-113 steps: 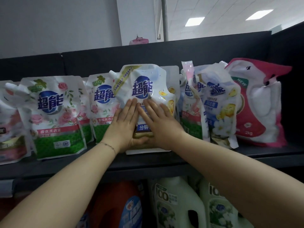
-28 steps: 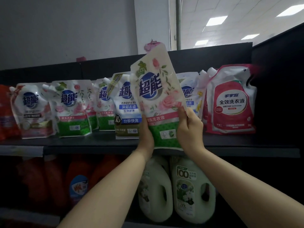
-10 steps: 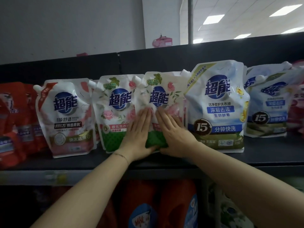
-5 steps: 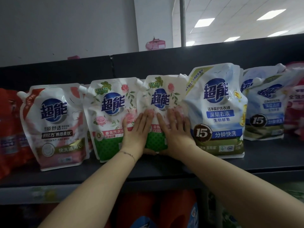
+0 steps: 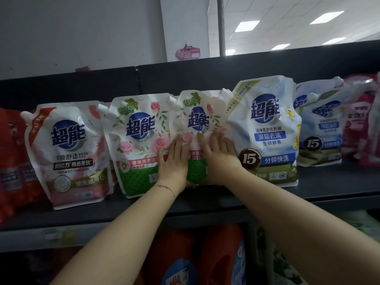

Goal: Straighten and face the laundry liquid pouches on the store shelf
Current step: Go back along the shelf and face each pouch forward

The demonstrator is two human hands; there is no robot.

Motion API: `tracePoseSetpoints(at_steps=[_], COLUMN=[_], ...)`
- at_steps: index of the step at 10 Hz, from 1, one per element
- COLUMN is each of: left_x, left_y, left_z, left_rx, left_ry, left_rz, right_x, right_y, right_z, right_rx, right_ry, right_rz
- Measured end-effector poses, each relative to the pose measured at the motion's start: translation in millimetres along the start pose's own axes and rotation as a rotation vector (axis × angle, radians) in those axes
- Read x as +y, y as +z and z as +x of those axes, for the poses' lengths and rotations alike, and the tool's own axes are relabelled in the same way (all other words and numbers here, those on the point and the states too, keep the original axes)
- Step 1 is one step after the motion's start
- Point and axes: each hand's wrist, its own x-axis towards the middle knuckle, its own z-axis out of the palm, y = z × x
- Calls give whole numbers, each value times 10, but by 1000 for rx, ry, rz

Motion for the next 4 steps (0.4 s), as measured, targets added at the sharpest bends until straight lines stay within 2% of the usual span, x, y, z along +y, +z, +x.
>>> tracePoseSetpoints(at_steps=[1, 2, 4], left_x=[33, 34, 269], left_y=[-87, -195, -328], left_z=[-59, -114, -297], left_rx=[40, 118, 260], left_ry=[-2, 33, 286], left_rz=[-138, -275, -243], right_x=[20, 72, 295], right_y=[-168, -280, -444], right_z=[-96, -180, -487], right_rx=[1, 79, 234], right_ry=[-21, -86, -217], right_rz=[146, 171, 73])
